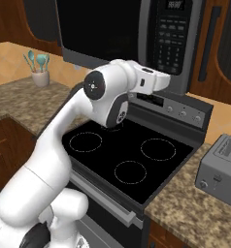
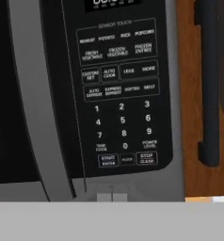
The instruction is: Pick the carrot from the sink and place it in the bowl. Then pick the bowl and place it in the microwave. Then close the microwave door and press the start button.
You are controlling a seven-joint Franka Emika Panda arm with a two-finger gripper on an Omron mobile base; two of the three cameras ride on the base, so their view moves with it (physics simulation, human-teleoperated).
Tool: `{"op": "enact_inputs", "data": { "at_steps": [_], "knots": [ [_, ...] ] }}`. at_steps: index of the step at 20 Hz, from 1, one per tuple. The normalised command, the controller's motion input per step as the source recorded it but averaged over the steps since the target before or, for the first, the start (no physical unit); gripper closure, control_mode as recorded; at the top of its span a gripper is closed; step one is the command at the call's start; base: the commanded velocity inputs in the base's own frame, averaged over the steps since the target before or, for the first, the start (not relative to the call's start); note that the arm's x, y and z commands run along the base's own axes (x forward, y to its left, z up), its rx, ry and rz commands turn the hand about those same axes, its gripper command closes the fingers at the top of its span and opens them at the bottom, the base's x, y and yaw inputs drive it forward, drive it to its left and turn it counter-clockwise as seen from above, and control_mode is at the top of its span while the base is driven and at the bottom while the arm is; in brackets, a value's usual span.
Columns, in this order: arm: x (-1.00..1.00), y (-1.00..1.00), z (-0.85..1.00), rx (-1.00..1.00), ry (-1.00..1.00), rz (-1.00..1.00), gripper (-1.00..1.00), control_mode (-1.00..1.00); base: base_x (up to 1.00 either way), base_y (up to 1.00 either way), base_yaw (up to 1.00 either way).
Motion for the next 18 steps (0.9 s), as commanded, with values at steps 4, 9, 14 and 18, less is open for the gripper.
{"op": "enact_inputs", "data": {
  "at_steps": [4, 9, 14, 18],
  "knots": [
    [0.48, 0.00, 0.00, 0.01, 0.00, 0.02, 1.00, -1.00, 0.00, 0.00, 0.00],
    [0.31, -0.05, 0.00, 0.06, 0.00, 0.04, 1.00, -1.00, 0.00, 0.00, 0.00],
    [0.02, -0.19, -0.01, 0.12, 0.00, 0.04, 1.00, -1.00, 0.00, 0.00, 0.00],
    [0.19, -0.03, 0.00, 0.08, 0.00, 0.01, 1.00, -1.00, 0.00, 0.00, 0.00]
  ]
}}
